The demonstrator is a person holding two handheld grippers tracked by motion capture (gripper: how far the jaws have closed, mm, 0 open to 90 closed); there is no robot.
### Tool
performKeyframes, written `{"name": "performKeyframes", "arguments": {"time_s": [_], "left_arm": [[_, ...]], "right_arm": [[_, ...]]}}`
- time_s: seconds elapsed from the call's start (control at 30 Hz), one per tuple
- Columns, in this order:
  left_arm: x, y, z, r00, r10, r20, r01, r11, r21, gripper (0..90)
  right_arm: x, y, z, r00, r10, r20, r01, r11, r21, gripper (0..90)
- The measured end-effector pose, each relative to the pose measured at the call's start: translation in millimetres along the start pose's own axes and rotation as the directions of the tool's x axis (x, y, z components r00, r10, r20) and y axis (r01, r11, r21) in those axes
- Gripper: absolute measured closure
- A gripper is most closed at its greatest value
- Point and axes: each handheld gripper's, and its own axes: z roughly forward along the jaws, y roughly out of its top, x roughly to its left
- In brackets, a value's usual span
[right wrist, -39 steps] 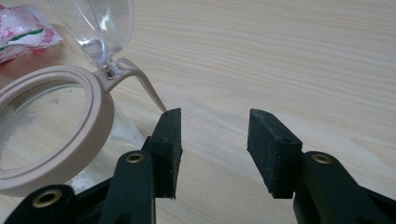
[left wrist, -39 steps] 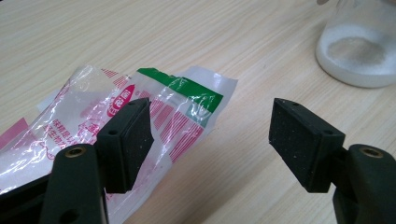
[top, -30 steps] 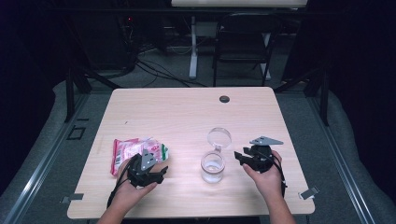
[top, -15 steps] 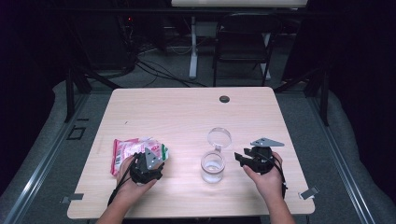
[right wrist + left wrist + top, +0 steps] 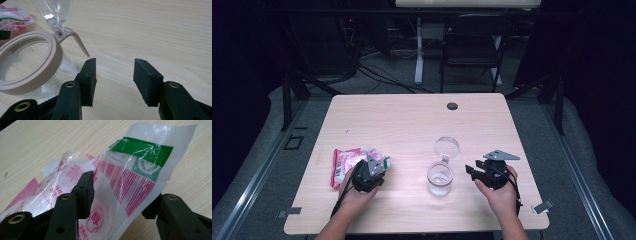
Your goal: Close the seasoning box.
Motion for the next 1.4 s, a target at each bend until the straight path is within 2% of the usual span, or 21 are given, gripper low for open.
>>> {"name": "performKeyframes", "arguments": {"time_s": [0.17,0.2,0.23,0.3,0.4,0.43,0.57,0.6,0.63,0.67,0.7,0.87,0.93,1.0,1.17,1.23,1.27,1.3,1.33,1.37,1.4], "left_arm": [[4.6,2.0,5.8,0.9991,-0.042,0.006,0.042,0.9991,0.005,62.0],[7.6,2.4,9.3,0.9970,-0.077,0.011,0.077,0.9969,0.015,64.1],[9.0,2.8,10.5,0.9962,-0.087,0.001,0.087,0.9960,0.020,66.9],[10.7,3.8,10.5,0.9955,-0.094,-0.004,0.094,0.9950,0.032,72.7],[14.8,6.4,10.4,0.9938,-0.109,-0.019,0.110,0.9931,0.040,76.4],[18.3,8.0,9.5,0.9930,-0.117,-0.018,0.118,0.9920,0.044,80.7],[24.4,9.6,8.5,0.9896,-0.143,-0.017,0.144,0.9889,0.037,87.5],[29.6,9.4,7.6,0.9864,-0.164,-0.009,0.164,0.9860,0.031,89.1],[29.6,9.4,7.6,0.9864,-0.164,-0.009,0.164,0.9860,0.031,89.6],[34.7,8.6,7.3,0.9798,-0.199,0.011,0.199,0.9796,0.027,89.9],[34.7,8.6,7.3,0.9798,-0.199,0.011,0.199,0.9796,0.027,90.0],[46.3,6.4,5.9,0.9645,-0.260,0.047,0.259,0.9656,0.017,90.0],[48.6,6.4,4.5,0.9648,-0.259,0.046,0.259,0.9659,0.015,90.0],[50.2,6.0,3.1,0.9608,-0.272,0.056,0.272,0.9624,0.011,90.0],[52.6,6.0,-2.7,0.9586,-0.279,0.055,0.280,0.9599,-0.008,90.0],[54.9,5.9,-7.4,0.9550,-0.290,0.064,0.291,0.9566,-0.015,90.0],[57.6,5.5,-12.8,0.9490,-0.307,0.072,0.309,0.9507,-0.024,90.0],[57.6,5.5,-12.8,0.9490,-0.307,0.072,0.309,0.9507,-0.024,90.0],[61.2,5.0,-18.3,0.9434,-0.322,0.080,0.325,0.9451,-0.032,90.0],[61.2,5.0,-18.3,0.9434,-0.322,0.080,0.325,0.9451,-0.032,90.0],[65.1,4.1,-23.1,0.9376,-0.337,0.087,0.341,0.9391,-0.041,90.0]], "right_arm": [[-1.2,-3.6,-5.3,0.9999,0.003,0.012,-0.003,1.000,-0.009,52.8],[-1.6,-5.3,-7.9,0.9998,0.008,0.016,-0.008,1.000,-0.009,52.6],[-1.9,-6.3,-8.8,0.9998,0.011,0.015,-0.011,1.000,-0.010,52.6],[-2.2,-7.1,-10.0,0.9998,0.013,0.013,-0.013,1.000,-0.010,52.6],[-3.1,-9.5,-13.0,0.9995,0.016,0.027,-0.016,1.000,-0.010,52.6],[-4.0,-11.2,-14.8,0.9994,0.020,0.029,-0.020,1.000,-0.015,52.6],[-6.3,-13.8,-18.8,0.9989,0.024,0.039,-0.023,1.000,-0.012,52.6],[-6.3,-14.3,-19.5,0.9988,0.028,0.039,-0.028,1.000,-0.014,52.6],[-6.3,-14.3,-19.5,0.9988,0.028,0.039,-0.028,1.000,-0.014,52.6],[-6.8,-15.2,-20.8,0.9988,0.030,0.039,-0.029,0.999,-0.017,52.6],[-6.8,-15.2,-20.8,0.9988,0.030,0.039,-0.029,0.999,-0.017,52.6],[-7.4,-16.9,-22.2,0.9984,0.032,0.048,-0.031,0.999,-0.013,52.6],[-7.5,-17.1,-22.1,0.9983,0.035,0.045,-0.035,0.999,-0.014,52.6],[-7.1,-17.2,-21.6,0.9983,0.034,0.047,-0.034,0.999,-0.014,52.6],[-7.1,-17.2,-20.5,0.9986,0.035,0.039,-0.035,0.999,-0.015,52.5],[-7.4,-17.2,-20.0,0.9988,0.037,0.034,-0.036,0.999,-0.015,52.4],[-7.6,-17.2,-19.8,0.9987,0.038,0.034,-0.037,0.999,-0.014,52.3],[-7.6,-17.2,-19.8,0.9987,0.038,0.034,-0.037,0.999,-0.014,52.3],[-7.5,-17.2,-19.5,0.9987,0.039,0.033,-0.038,0.999,-0.011,52.4],[-7.2,-17.2,-19.1,0.9988,0.041,0.029,-0.040,0.999,-0.013,52.4],[-7.2,-17.2,-18.8,0.9987,0.040,0.031,-0.040,0.999,-0.010,52.3]]}}
